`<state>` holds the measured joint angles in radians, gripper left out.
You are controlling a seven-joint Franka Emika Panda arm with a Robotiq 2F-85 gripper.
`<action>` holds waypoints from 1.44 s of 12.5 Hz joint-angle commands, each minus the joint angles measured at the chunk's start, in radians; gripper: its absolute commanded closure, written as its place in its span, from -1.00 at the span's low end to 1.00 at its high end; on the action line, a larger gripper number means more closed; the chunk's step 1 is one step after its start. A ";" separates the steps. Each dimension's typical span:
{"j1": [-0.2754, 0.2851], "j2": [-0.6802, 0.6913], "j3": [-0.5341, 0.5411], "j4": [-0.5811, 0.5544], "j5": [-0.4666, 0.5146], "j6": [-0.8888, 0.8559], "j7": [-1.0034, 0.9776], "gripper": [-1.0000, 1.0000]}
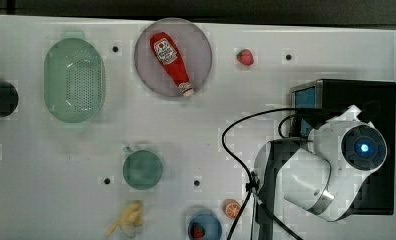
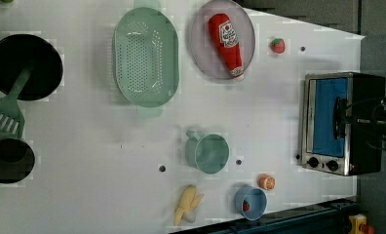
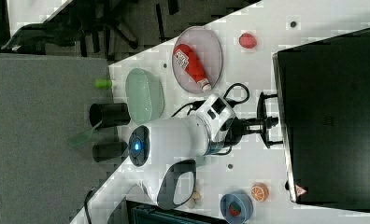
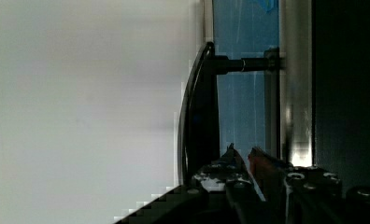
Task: Flap open oven.
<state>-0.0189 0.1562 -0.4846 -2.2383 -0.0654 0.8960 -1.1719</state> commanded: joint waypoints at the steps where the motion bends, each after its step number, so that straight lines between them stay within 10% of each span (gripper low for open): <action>1: 0.034 0.026 0.013 -0.012 -0.052 0.027 -0.005 0.65; 18: 0.359 0.341 0.157 0.029 -0.802 -0.208 1.191 0.65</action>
<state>0.3062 0.4604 -0.3164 -2.2109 -0.8384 0.7021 -0.1428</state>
